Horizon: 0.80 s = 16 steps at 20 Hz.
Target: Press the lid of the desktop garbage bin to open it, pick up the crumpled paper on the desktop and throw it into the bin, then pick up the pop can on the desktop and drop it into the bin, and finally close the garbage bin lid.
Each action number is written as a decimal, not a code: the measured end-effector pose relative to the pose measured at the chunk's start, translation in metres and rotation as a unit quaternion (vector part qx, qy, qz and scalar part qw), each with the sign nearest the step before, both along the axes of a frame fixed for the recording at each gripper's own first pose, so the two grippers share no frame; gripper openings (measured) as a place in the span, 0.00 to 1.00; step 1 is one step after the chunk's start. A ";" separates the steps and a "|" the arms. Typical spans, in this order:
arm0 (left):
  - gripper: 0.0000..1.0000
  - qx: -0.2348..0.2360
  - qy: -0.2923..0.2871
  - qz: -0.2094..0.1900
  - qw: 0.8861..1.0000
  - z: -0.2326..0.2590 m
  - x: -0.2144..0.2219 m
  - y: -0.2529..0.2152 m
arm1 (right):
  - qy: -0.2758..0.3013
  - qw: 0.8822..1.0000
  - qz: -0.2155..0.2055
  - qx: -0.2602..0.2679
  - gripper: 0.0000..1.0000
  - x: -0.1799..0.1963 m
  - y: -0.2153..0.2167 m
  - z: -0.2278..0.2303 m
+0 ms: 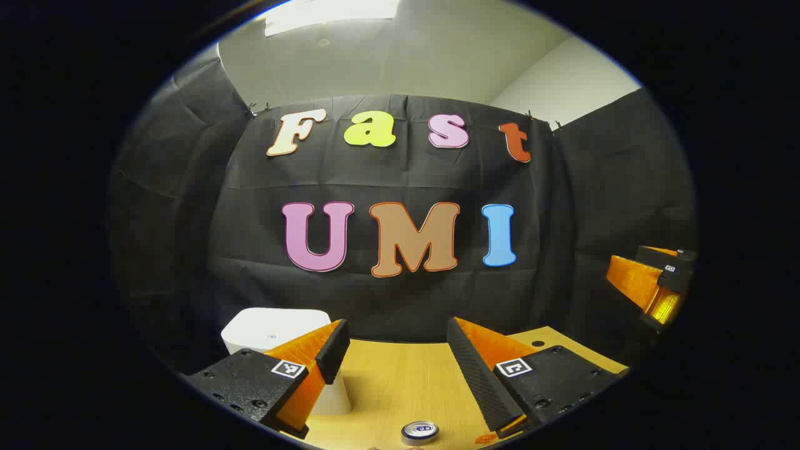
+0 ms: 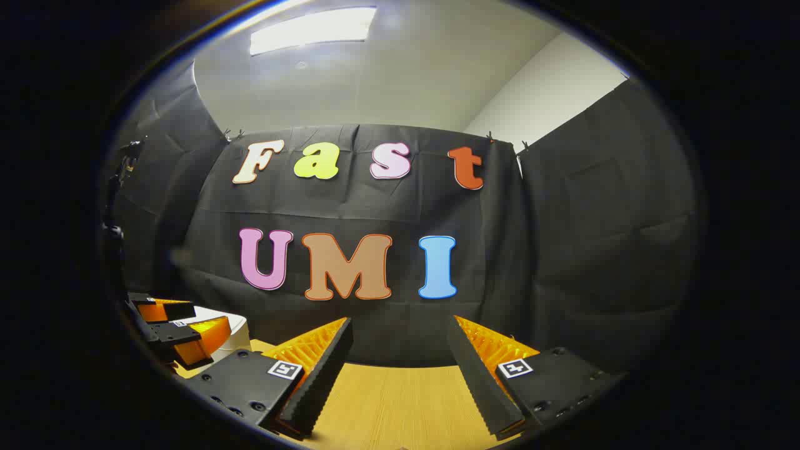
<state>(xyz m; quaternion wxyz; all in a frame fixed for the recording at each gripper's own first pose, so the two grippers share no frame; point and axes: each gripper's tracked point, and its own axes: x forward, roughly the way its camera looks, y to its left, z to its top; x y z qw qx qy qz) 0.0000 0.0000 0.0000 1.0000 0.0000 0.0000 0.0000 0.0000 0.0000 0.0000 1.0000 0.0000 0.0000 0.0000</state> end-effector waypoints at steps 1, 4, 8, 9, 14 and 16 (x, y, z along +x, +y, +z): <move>0.95 0.000 0.000 0.000 1.000 -0.001 0.000 0.000 | 0.000 1.000 0.000 0.000 0.97 0.000 0.000 0.000; 0.95 0.001 -0.001 0.000 1.000 0.001 -0.001 0.000 | 0.000 1.000 0.000 0.000 0.97 -0.001 -0.001 0.000; 0.95 0.005 -0.004 0.000 1.000 0.002 -0.003 -0.002 | -0.001 1.000 0.000 0.000 0.97 -0.002 -0.002 0.000; 0.94 0.005 -0.004 0.001 1.000 0.002 -0.004 -0.001 | -0.001 1.000 -0.001 0.000 0.97 -0.002 -0.002 0.000; 0.94 0.004 -0.005 0.003 1.000 0.003 -0.005 -0.001 | -0.004 1.000 -0.005 -0.003 0.97 -0.006 -0.008 0.002; 0.95 0.003 -0.005 0.003 1.000 0.004 -0.005 -0.001 | -0.004 1.000 -0.006 -0.001 0.97 -0.005 -0.008 0.002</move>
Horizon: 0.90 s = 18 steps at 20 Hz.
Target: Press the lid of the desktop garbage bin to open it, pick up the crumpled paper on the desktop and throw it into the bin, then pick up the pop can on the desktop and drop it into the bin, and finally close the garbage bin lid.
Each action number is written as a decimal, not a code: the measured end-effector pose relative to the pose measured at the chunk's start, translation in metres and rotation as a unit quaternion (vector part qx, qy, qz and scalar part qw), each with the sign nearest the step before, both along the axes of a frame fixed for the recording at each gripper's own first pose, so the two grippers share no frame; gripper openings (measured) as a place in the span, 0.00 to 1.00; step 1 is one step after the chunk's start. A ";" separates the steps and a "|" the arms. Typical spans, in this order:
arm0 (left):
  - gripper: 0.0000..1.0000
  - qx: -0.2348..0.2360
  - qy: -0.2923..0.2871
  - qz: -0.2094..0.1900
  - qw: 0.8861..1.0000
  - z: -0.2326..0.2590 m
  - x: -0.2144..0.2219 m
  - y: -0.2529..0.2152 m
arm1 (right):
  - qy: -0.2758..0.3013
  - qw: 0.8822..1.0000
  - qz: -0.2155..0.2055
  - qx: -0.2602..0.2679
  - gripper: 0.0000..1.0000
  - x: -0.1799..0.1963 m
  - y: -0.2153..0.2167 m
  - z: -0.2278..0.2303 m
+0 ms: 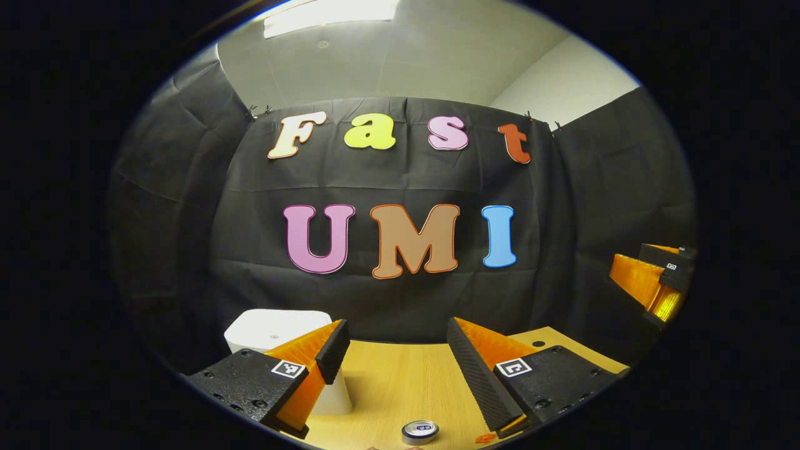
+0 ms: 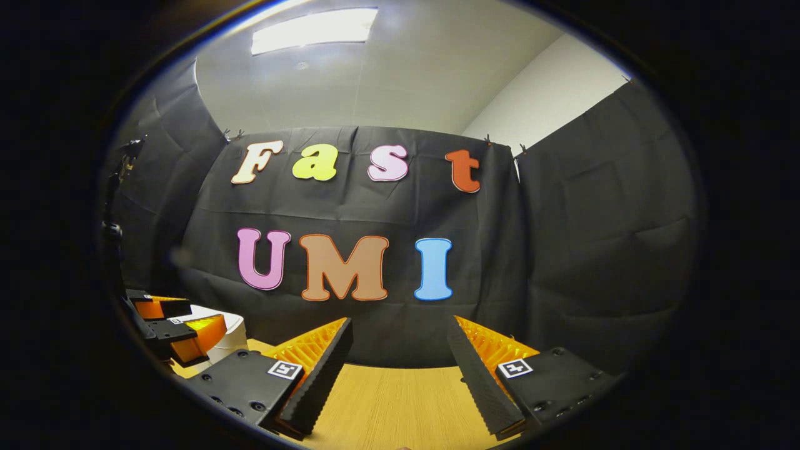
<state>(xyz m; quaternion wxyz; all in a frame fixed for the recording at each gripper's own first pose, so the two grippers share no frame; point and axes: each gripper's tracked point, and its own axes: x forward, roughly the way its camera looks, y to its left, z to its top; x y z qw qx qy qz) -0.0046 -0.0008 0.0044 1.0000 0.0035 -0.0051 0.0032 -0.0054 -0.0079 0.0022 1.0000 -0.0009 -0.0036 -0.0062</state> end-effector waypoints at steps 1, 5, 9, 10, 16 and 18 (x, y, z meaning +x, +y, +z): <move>0.95 0.001 -0.001 0.000 1.000 0.000 0.000 -0.001 | 0.001 1.000 0.000 0.000 0.97 0.001 0.000 0.000; 0.95 0.002 -0.002 0.002 1.000 0.001 -0.001 0.002 | -0.002 1.000 0.001 0.000 0.97 0.000 0.000 0.003; 0.94 0.001 -0.007 0.001 1.000 0.005 0.000 0.002 | -0.005 1.000 0.005 0.000 0.97 0.000 0.003 0.003; 0.95 0.001 -0.009 0.000 1.000 0.006 -0.001 0.001 | -0.005 1.000 0.006 0.000 0.97 -0.001 0.004 0.003; 0.95 -0.008 -0.006 -0.017 1.000 0.004 -0.001 -0.005 | -0.007 1.000 0.005 0.002 0.97 -0.003 0.002 0.004; 0.94 -0.013 -0.007 -0.020 1.000 0.004 -0.002 -0.006 | -0.007 1.000 0.005 0.004 0.97 -0.003 0.002 0.004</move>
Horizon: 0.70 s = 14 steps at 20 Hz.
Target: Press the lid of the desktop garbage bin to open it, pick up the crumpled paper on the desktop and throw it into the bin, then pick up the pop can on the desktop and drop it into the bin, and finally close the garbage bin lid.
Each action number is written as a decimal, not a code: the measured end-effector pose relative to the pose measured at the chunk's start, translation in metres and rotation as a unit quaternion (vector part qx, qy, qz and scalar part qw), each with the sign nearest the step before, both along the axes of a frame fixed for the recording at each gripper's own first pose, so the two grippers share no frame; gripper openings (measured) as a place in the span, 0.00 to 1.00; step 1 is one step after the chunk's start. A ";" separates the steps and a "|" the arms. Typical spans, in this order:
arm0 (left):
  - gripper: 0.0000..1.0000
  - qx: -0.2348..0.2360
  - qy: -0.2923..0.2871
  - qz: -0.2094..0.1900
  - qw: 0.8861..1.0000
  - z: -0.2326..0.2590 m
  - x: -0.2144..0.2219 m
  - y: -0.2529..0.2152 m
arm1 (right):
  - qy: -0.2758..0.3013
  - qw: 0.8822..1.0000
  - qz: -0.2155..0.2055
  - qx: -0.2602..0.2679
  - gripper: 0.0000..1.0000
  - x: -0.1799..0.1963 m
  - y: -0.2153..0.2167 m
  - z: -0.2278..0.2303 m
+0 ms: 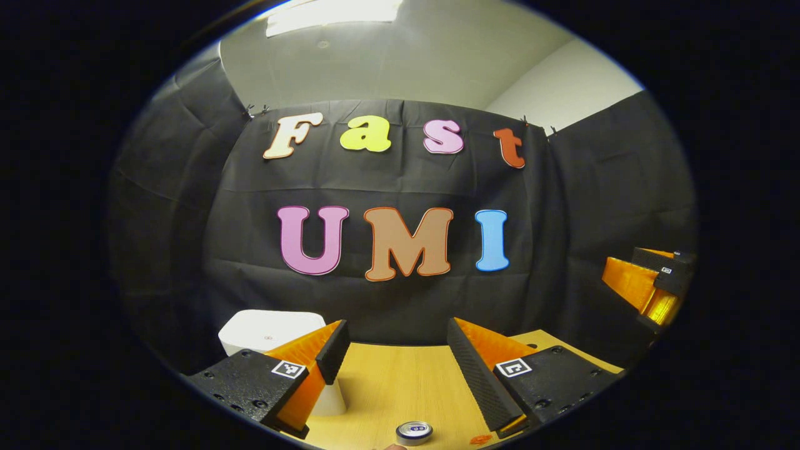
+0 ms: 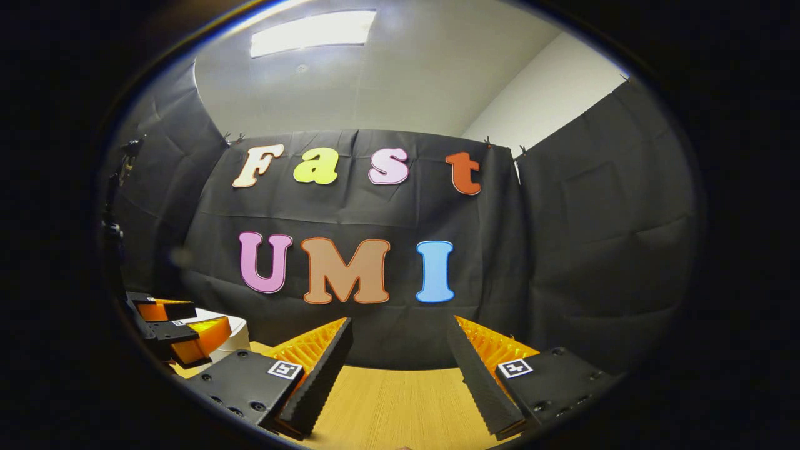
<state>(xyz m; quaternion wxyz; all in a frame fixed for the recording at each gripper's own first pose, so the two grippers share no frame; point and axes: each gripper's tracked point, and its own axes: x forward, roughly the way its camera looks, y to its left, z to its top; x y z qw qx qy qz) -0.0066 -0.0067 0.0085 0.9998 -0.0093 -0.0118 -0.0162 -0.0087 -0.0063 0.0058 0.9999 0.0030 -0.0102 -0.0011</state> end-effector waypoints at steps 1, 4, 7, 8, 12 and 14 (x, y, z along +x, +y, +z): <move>0.94 -0.004 0.002 -0.003 1.000 -0.001 0.001 -0.002 | 0.000 1.000 0.001 0.004 0.97 -0.001 0.000 0.001; 0.94 -0.011 0.001 0.001 1.000 0.001 0.000 0.003 | -0.001 1.000 -0.003 0.013 0.97 -0.002 -0.004 0.003; 0.94 -0.003 -0.008 0.011 1.000 0.006 -0.001 0.010 | -0.003 1.000 -0.004 0.010 0.97 -0.004 -0.004 0.004; 0.94 0.000 -0.011 0.014 1.000 0.009 0.000 0.012 | -0.003 1.000 -0.001 0.010 0.97 -0.005 -0.003 0.004; 0.95 0.008 -0.016 0.015 1.000 0.011 -0.001 0.013 | -0.011 1.000 0.009 0.019 0.97 -0.008 0.001 0.006; 0.94 0.009 -0.016 0.015 1.000 0.011 -0.001 0.012 | -0.012 1.000 0.005 0.014 0.97 -0.007 -0.001 0.006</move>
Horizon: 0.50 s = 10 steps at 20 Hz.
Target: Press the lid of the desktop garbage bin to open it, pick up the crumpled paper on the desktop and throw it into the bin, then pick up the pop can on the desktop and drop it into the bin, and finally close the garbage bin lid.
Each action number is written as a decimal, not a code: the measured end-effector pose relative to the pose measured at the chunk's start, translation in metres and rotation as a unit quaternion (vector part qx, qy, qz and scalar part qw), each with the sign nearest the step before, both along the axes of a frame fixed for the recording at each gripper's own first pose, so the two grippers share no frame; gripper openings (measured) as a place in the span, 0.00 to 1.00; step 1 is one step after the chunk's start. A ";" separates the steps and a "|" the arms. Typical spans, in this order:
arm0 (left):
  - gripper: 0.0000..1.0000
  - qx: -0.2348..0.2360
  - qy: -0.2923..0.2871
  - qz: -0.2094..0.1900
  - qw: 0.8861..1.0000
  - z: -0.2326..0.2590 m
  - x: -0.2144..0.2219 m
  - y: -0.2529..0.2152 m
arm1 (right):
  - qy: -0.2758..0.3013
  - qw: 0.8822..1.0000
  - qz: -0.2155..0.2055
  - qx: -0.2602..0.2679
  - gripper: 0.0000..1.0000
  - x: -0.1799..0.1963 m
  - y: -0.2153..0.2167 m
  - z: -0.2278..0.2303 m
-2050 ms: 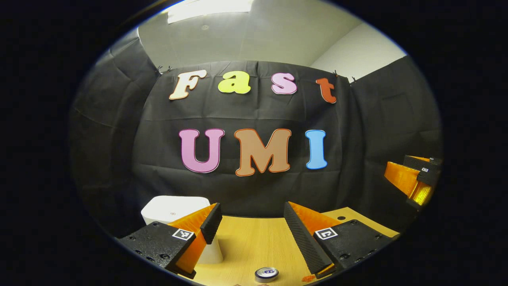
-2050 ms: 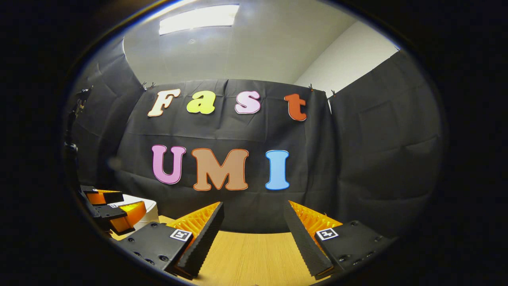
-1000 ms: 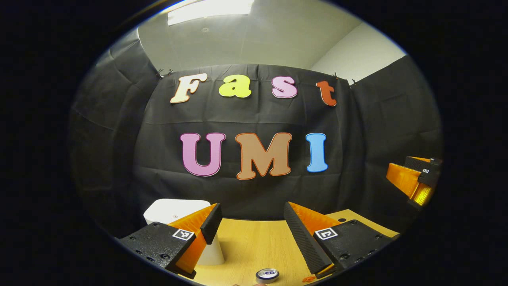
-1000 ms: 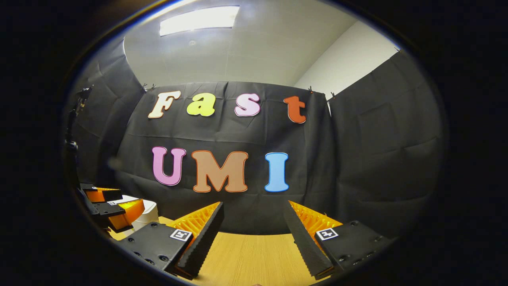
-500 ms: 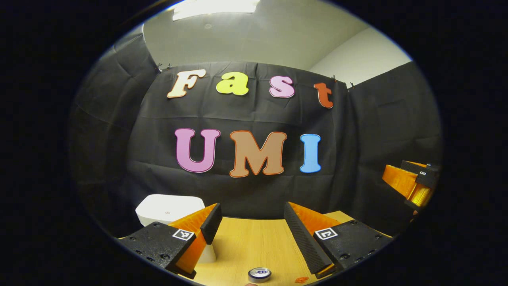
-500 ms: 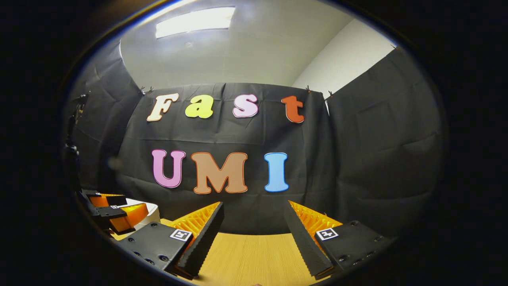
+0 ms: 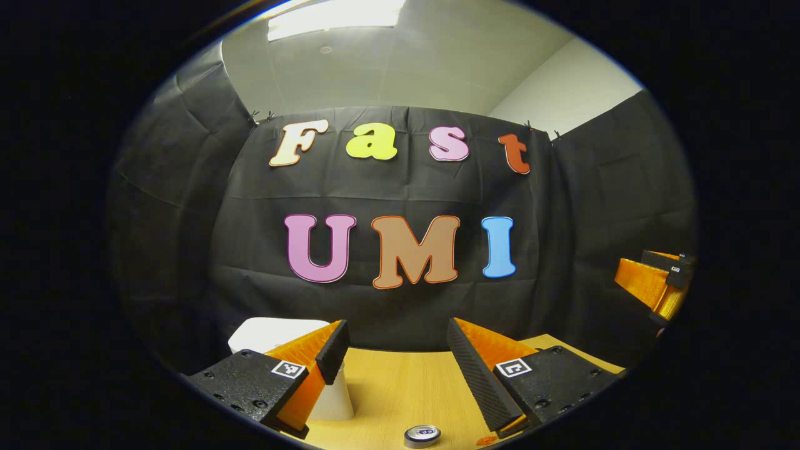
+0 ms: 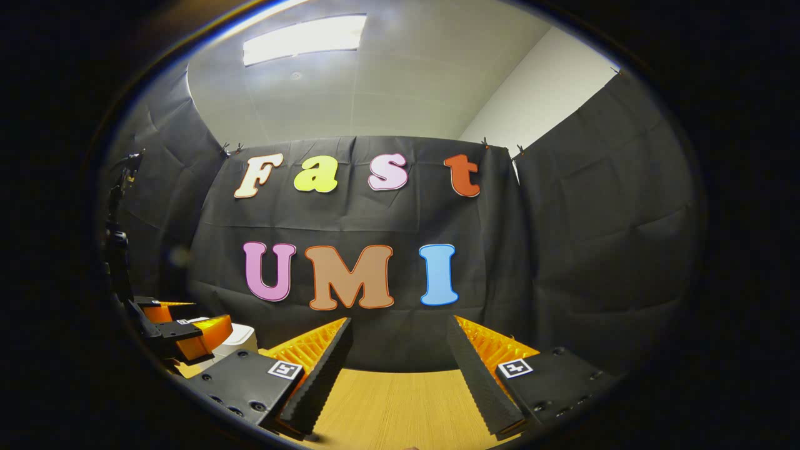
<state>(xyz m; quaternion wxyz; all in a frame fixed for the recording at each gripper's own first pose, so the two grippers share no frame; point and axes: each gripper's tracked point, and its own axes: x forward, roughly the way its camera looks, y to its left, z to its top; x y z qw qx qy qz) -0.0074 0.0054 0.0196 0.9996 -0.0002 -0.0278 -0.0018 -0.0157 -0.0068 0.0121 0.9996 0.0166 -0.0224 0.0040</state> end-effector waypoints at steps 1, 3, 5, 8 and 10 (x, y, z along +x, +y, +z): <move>0.95 0.000 0.000 0.000 1.000 -0.001 0.001 0.000 | 0.000 1.000 -0.001 -0.001 0.97 0.000 -0.001 0.000; 0.95 0.001 0.001 0.000 1.000 -0.001 0.002 0.000 | 0.003 1.000 -0.004 -0.001 0.97 0.000 -0.001 -0.003; 0.92 0.002 0.001 0.004 1.000 -0.001 0.004 0.003 | 0.007 1.000 -0.004 0.001 0.97 0.001 -0.002 -0.004; 0.85 0.001 0.004 0.011 1.000 -0.002 0.005 0.008 | 0.010 1.000 -0.005 -0.001 0.97 0.002 -0.003 -0.006; 0.80 0.000 0.007 0.014 1.000 -0.003 0.008 0.013 | 0.009 1.000 -0.005 -0.003 0.97 0.003 -0.002 -0.005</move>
